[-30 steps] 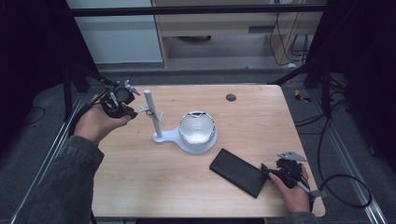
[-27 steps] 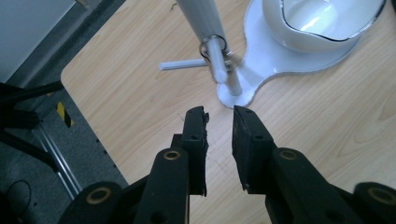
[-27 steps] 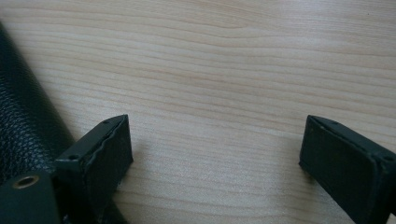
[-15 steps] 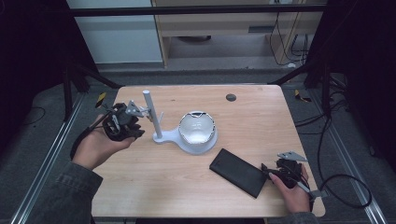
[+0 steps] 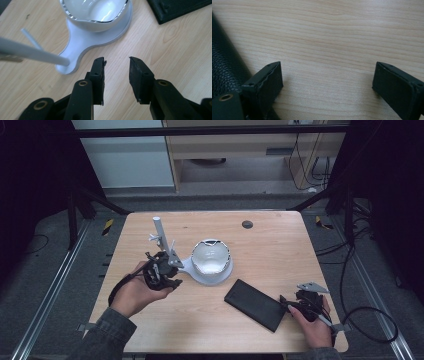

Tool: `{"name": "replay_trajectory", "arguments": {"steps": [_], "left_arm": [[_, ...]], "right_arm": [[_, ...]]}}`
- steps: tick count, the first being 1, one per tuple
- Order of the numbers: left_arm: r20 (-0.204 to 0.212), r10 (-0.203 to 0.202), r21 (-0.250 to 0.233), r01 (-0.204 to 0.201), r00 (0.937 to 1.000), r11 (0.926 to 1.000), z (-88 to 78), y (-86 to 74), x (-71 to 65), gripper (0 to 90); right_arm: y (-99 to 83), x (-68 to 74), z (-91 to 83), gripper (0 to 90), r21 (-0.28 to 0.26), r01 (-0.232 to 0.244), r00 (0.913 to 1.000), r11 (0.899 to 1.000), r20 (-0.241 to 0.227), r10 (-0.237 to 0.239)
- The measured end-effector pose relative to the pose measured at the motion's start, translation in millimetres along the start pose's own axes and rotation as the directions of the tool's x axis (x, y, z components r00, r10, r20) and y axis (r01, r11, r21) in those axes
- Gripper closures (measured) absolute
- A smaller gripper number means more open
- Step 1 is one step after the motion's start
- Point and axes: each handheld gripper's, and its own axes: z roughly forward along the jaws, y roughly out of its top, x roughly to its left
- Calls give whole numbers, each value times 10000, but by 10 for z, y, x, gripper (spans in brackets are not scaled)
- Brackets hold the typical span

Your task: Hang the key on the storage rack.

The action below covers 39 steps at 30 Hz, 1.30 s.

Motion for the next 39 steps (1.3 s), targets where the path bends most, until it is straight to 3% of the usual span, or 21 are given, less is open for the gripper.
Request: {"name": "replay_trajectory", "arguments": {"steps": [11, 20, 26, 29, 33, 39], "left_arm": [[748, 412, -374, -385, 9963, 9986, 450, 147, -444, 635], [1253, 669, -652, -591, 9899, 9961, 793, 284, -711, 646], [1332, 405, -671, -317, 9903, 9972, 997, 291, -753, 697], [1404, 271, -677, -177, 9897, 9976, 1080, 270, -751, 807], [1351, 49, -516, 21, 9908, 9987, 1163, 231, -722, 882], [1474, -90, -278, 132, 9890, 9995, 1302, 249, -666, 900]], "right_arm": [[0, -4, -2, 94, -16, -45, 10000, 10000, -42, 45], [-3, -13, -19, 98, 5, -114, 9999, 9999, -98, 114], [33, 22, -81, 112, -114, 35, 9999, 9999, -116, -36], [31, 65, -193, 164, -564, 199, 9997, 9982, -122, -207], [9, 61, -282, 196, -885, 195, 9996, 9959, -175, -211], [24, 68, -335, 207, -1253, 176, 9996, 9920, -204, -203]]}}
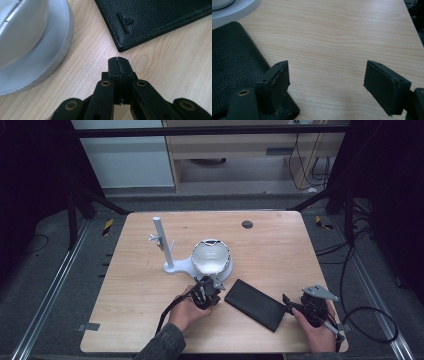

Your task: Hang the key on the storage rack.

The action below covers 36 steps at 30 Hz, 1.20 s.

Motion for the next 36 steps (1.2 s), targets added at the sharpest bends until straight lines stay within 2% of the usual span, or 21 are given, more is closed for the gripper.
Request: {"name": "replay_trajectory", "arguments": {"steps": [3, 6, 9, 17, 23, 28, 30, 34, 36], "left_arm": [[-45, 150, 182, -150, 9999, 9997, 73, 27, -10, 900], [-115, 130, 246, -127, 9999, 9996, 116, 39, 1, 900], [-45, 42, 222, -41, 10000, 9997, 128, 47, 13, 900], [80, 146, 321, -149, 9999, 9994, 149, 83, -4, 900], [21, 202, 247, -203, 9998, 9995, 150, 100, -14, 899], [-28, 199, -125, -200, 9998, 9997, 76, 102, -7, 899], [170, 47, -483, -39, 9998, 9988, 47, 105, 3, 899], [245, -93, -1091, 119, 9997, 9940, -6, 136, -1, 898], [424, -157, -1395, 215, 9990, 9900, -30, 163, -9, 897]], "right_arm": [[1, 10, 1, 207, 15, 42, 10000, 10000, -23, -42], [-3, 3, 2, 205, -3, 75, 10000, 10000, -29, -75], [-4, 3, 4, 202, 7, 57, 10000, 10000, -72, -57], [-4, 7, 7, 200, 26, 86, 9999, 10000, -87, -85], [-3, 9, 4, 199, -19, 94, 9999, 10000, -120, -95], [3, 10, -5, 199, -99, 54, 9999, 9999, -161, -56], [8, 12, -8, 199, -193, 30, 9997, 9998, -229, -35], [28, 18, -23, 200, -386, -194, 9987, 9991, -489, 175], [40, 30, -43, 200, -392, -385, 9975, 9985, -609, 360]]}}
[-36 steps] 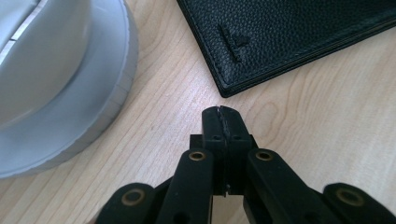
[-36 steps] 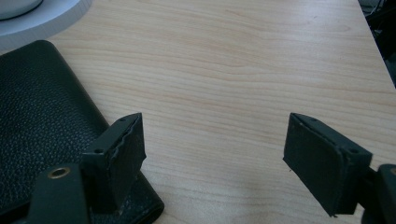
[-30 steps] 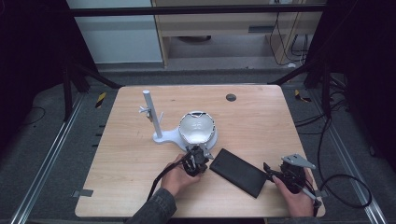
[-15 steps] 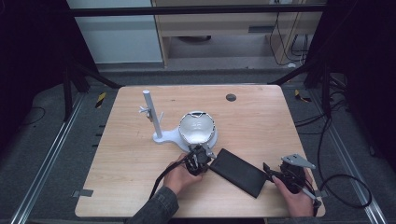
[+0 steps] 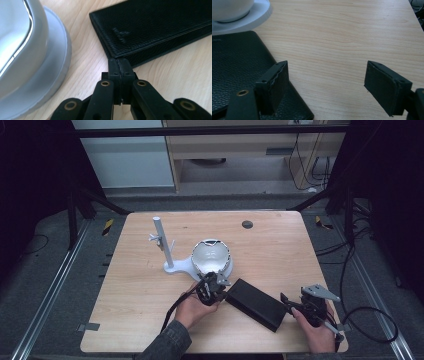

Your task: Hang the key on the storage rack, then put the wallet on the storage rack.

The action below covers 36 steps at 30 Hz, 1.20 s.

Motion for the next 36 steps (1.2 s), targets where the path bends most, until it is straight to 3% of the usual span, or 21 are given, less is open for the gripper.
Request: {"name": "replay_trajectory", "arguments": {"steps": [5, 13, 23, 26, 31, 33, 36], "left_arm": [[86, 19, -143, -18, 10000, 9999, 5, 82, -25, 892], [18, 112, -236, -111, 9999, 9997, -2, 201, -48, 882], [-47, 210, -335, -211, 9998, 9992, -4, 345, -75, 875], [-51, 324, -251, -326, 9995, 9992, 13, 383, -92, 871], [-23, 318, -262, -318, 9995, 9992, 18, 427, -83, 867], [10, 244, -276, -243, 9997, 9993, 21, 448, -67, 867], [44, 176, -292, -175, 9998, 9994, 25, 498, -49, 866]], "right_arm": [[64, 21, -71, 198, -30, -1, 9999, 10000, -143, 0], [171, 101, -199, 167, 194, 784, 9958, 9967, -485, -774], [341, 177, -398, 119, 450, 1628, 9810, 9856, -1140, -1568], [406, 220, -451, 101, 670, 1938, 9717, 9788, -1503, -1821], [504, 298, -494, 95, 1001, 2725, 9462, 9569, -2085, -2476], [539, 341, -484, 108, 1233, 3093, 9334, 9430, -2293, -2761], [590, 414, -451, 120, 1611, 3762, 9087, 9124, -2567, -3293]]}}
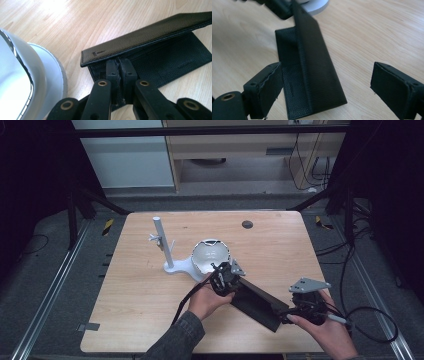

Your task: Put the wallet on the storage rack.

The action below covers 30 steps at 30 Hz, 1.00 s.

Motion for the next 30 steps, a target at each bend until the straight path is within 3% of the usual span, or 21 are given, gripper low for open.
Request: {"name": "replay_trajectory", "arguments": {"steps": [5, 11, 15, 21, 30], "left_arm": [[-2, -85, -124, 85, 10000, 9999, 7, 55, 13, 863], [24, -148, -195, 149, 9999, 9997, 24, 119, 44, 862], [283, -432, -319, 441, 9987, 9985, 49, 157, 81, 862], [220, -441, -235, 446, 9988, 9987, 72, 209, 92, 862], [231, -516, -141, 520, 9984, 9985, 66, 195, 123, 860]], "right_arm": [[115, 17, 64, 178, 773, 791, 9968, 9939, -189, -778], [206, -45, 128, 258, 1703, 1441, 9896, 9748, -203, -1427], [250, -78, 157, 295, 2068, 1772, 9841, 9622, -255, -1757], [285, -112, 259, 342, 2379, 1852, 9827, 9535, -452, -1796], [342, -153, 512, 429, 3216, 1799, 9836, 9296, -728, -1651]]}}
